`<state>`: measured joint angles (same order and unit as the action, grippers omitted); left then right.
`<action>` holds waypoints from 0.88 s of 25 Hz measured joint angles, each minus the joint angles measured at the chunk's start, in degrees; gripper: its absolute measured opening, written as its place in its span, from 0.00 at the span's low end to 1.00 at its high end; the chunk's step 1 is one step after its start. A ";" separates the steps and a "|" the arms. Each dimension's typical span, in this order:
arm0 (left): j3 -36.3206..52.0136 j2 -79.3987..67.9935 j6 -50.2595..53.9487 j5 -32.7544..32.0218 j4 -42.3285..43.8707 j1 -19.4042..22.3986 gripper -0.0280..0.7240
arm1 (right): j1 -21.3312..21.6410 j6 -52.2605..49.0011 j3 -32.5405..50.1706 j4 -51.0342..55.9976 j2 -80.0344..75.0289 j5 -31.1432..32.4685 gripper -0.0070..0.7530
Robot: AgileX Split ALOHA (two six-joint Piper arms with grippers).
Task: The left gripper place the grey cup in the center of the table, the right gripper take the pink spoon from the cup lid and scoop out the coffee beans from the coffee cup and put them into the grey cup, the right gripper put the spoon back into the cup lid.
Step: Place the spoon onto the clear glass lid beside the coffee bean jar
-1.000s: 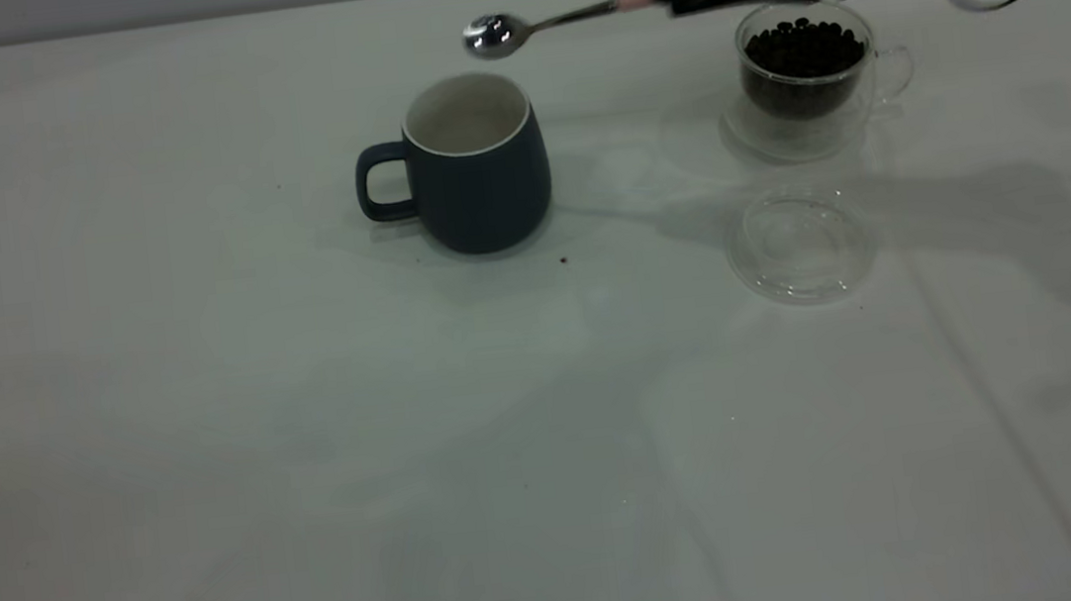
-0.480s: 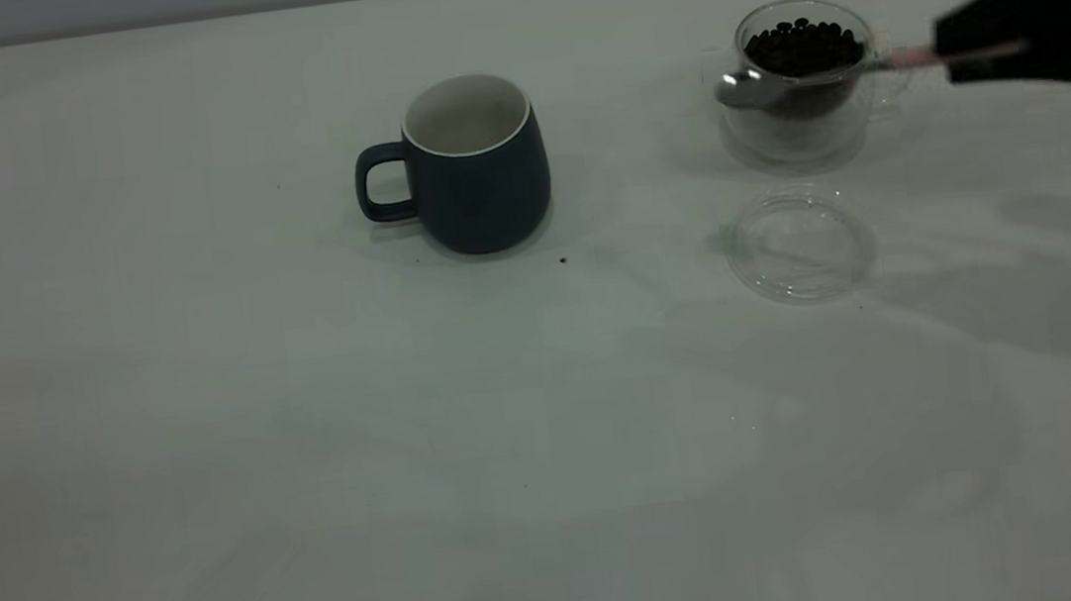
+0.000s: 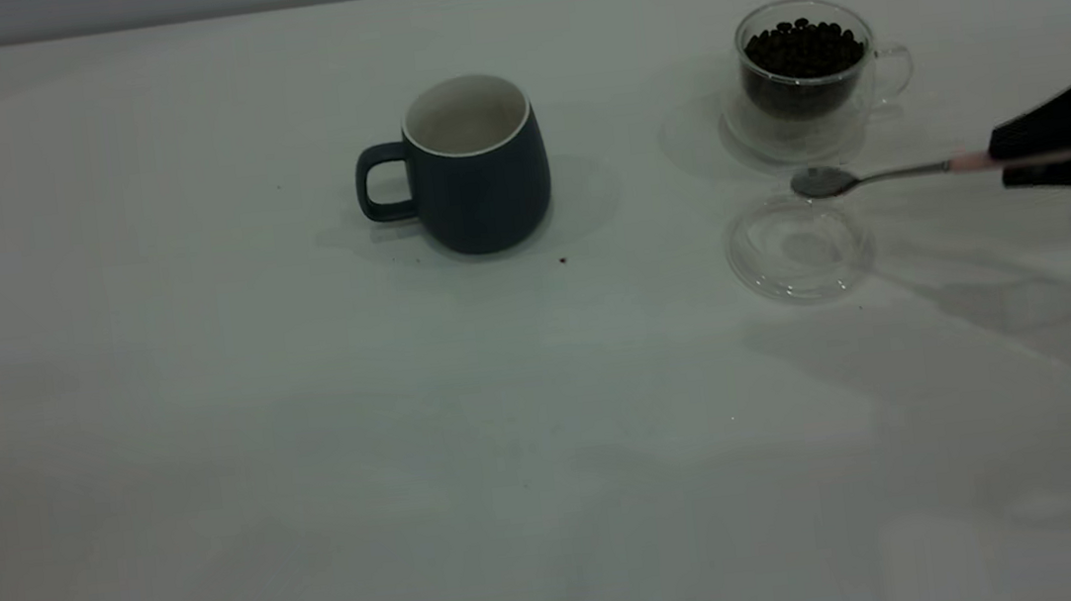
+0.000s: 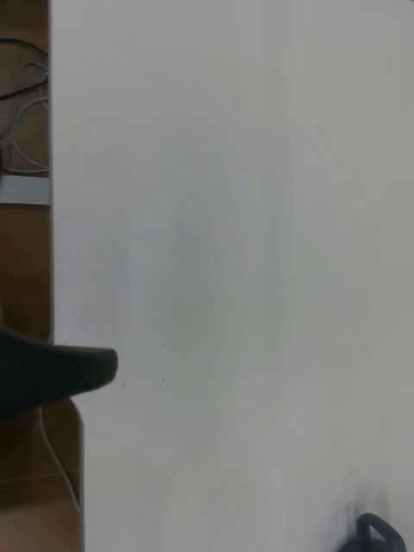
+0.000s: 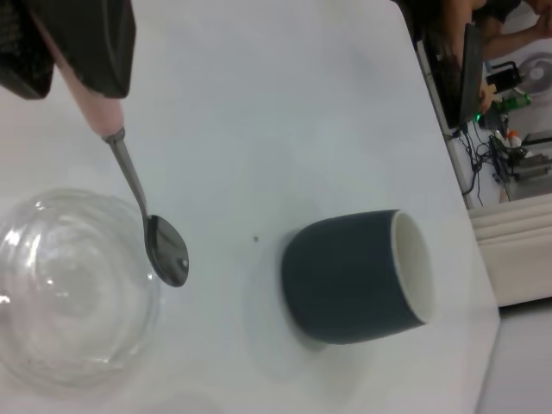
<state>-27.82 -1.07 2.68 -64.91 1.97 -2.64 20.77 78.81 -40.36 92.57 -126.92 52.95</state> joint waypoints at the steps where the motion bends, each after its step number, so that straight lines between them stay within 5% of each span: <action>1: 0.00 0.00 0.00 0.00 0.00 0.00 0.82 | 0.00 0.57 -0.41 0.34 -0.84 0.20 0.15; 22: 0.00 0.00 -0.06 0.00 0.00 0.00 0.82 | -0.05 4.24 -11.11 0.86 -15.64 4.69 0.15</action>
<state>-27.82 -1.07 2.63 -64.91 1.97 -2.64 20.72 83.04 -51.47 93.43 -142.56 57.65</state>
